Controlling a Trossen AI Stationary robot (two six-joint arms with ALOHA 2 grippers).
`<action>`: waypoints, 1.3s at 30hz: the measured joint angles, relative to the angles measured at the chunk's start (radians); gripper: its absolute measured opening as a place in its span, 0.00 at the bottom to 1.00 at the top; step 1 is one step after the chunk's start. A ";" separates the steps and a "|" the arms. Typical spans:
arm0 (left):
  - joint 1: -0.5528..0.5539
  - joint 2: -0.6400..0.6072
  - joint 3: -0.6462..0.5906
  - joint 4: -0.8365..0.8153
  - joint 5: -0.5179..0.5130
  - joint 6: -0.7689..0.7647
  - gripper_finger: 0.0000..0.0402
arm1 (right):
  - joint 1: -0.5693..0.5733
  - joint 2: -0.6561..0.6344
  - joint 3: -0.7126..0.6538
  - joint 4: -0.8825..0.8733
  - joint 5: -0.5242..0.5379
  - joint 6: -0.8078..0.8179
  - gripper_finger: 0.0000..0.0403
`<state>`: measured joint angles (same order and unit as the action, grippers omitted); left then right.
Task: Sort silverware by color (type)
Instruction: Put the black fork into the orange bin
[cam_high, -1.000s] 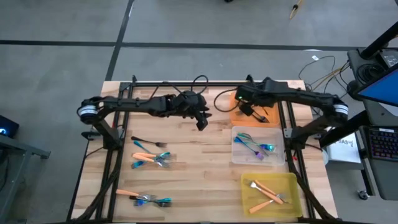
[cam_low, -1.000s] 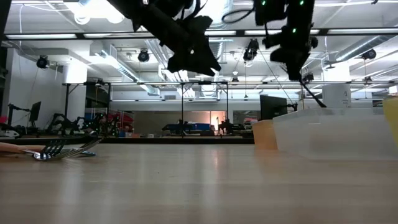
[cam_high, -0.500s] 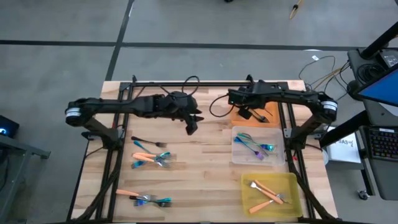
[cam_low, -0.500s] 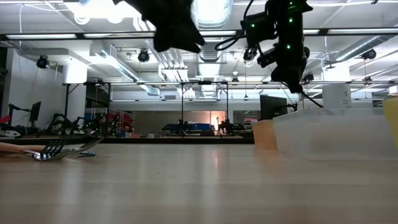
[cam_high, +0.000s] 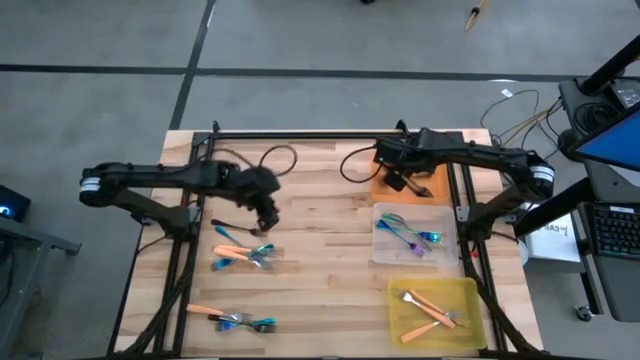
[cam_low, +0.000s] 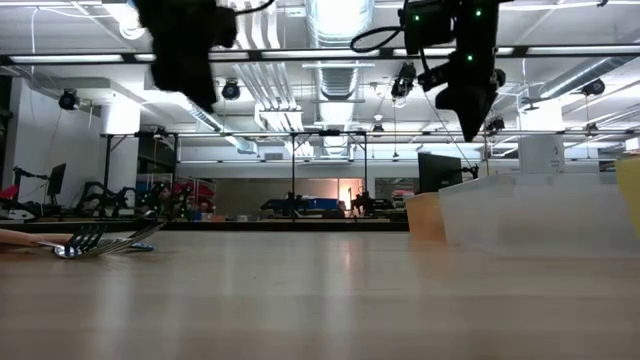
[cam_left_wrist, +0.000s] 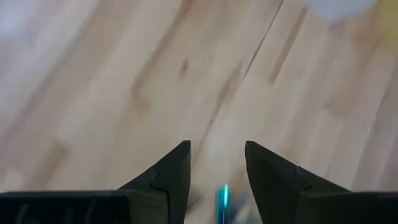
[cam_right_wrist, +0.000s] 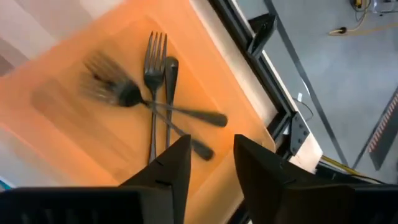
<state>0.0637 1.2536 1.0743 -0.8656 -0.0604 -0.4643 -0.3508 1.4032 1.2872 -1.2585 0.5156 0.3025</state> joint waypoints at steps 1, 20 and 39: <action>-0.011 -0.017 -0.033 -0.006 0.000 -0.032 0.33 | 0.000 -0.005 0.000 0.016 0.000 -0.003 0.29; -0.113 -0.134 -0.421 -0.032 0.074 0.017 0.33 | 0.177 -0.105 -0.001 0.451 -0.491 -0.114 0.28; -0.080 0.173 -0.357 -0.031 -0.035 0.217 0.33 | 0.347 -0.086 -0.001 0.421 -0.489 -0.183 0.25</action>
<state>-0.0162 1.4264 0.7177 -0.8969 -0.0952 -0.2470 -0.0041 1.3174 1.2861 -0.8379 0.0269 0.1192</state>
